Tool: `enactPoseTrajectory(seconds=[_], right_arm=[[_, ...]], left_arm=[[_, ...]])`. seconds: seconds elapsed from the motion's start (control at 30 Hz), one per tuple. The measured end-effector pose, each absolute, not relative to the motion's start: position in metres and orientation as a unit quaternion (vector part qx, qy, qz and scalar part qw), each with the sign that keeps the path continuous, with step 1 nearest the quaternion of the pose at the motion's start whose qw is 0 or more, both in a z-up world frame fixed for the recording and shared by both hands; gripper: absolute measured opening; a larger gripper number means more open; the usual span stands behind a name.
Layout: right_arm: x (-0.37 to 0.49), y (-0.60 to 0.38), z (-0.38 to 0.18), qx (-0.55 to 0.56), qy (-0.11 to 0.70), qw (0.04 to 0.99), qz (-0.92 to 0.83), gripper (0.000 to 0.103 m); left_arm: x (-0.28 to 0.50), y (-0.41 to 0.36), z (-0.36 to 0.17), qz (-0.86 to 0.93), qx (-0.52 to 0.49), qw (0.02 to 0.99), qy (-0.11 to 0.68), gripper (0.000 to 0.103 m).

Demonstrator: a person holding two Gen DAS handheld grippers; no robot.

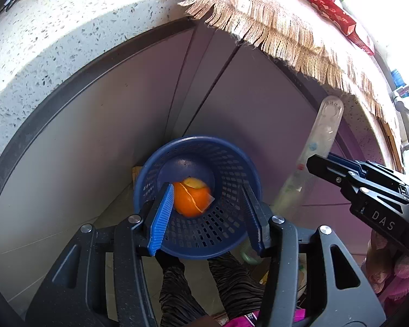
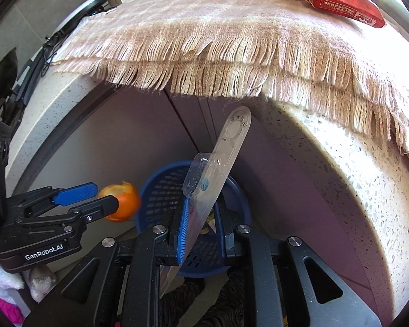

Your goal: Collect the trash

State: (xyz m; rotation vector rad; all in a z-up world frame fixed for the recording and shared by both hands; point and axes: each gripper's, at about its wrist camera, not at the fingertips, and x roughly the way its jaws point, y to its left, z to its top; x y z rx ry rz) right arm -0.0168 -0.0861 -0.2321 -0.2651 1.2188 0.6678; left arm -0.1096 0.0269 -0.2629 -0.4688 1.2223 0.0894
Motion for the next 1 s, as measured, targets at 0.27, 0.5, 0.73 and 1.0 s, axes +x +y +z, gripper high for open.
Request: enactPoseTrajectory(seconds=[0.27,0.5,0.73,1.0], right_arm=[[-0.017,-0.086,-0.226,-0.118,0.558,0.760,0.311,0.037],[-0.016,-0.087,-0.214,-0.112,0.553,0.762,0.318,0.037],[-0.012,-0.098,-0.195,-0.099,0.546,0.764,0.329,0.037],[-0.002,-0.117,-0.153,-0.071,0.519,0.777,0.350,0.047]], left_arm=[[-0.111,0.030,-0.260,0.048,-0.219,0.794,0.565,0.054],[-0.109,0.032,-0.244,0.053,-0.220,0.797,0.560,0.054],[-0.108,0.036,-0.225,0.059,-0.229,0.802,0.548,0.054],[-0.100,0.045,-0.194,0.063,-0.233,0.822,0.516,0.054]])
